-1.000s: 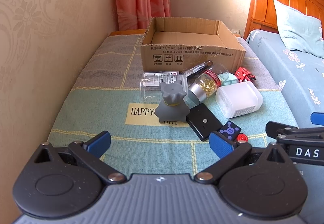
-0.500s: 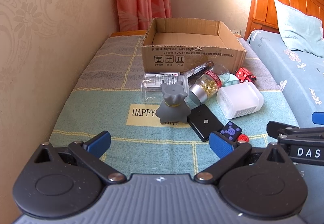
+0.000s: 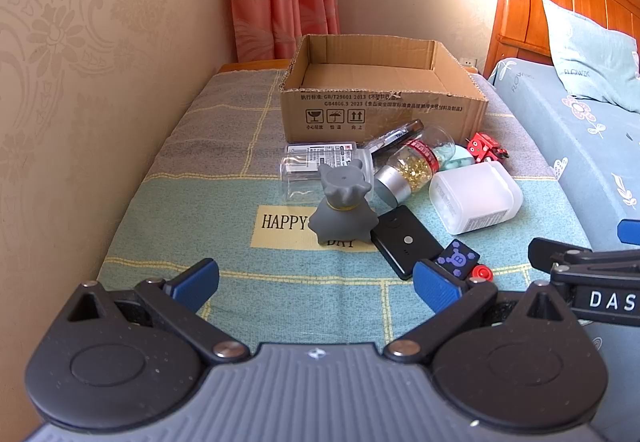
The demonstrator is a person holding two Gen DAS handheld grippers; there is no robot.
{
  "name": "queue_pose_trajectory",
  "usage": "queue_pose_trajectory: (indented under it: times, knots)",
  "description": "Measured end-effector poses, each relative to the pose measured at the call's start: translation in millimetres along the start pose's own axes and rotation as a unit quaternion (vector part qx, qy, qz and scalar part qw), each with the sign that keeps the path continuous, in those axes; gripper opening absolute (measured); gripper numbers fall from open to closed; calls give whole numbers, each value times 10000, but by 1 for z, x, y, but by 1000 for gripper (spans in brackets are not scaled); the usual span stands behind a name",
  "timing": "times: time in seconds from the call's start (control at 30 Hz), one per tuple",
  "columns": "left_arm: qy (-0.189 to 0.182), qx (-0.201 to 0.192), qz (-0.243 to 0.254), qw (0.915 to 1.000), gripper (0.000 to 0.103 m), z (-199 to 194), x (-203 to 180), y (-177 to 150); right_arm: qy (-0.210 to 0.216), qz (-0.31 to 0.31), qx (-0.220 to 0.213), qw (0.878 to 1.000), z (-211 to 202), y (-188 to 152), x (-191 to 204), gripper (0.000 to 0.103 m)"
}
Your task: Organize rigid objects
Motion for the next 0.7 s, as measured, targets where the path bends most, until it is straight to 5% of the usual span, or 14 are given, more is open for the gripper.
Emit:
queue_pose_trajectory:
  times: [0.7]
  knots:
    - [-18, 8, -12, 10000, 102, 2, 2, 5, 47, -71, -122, 9999, -4, 8, 2, 103]
Point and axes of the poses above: each gripper's, at about its wrist camera, not at the fingertips, and z roughly the way its jaws point, x to its left, y to its top, the point moved 9 cm from there along z, roughly the way its jaws point, and after that the axes turned 14 degrees about -y, right-handed, at the moved point
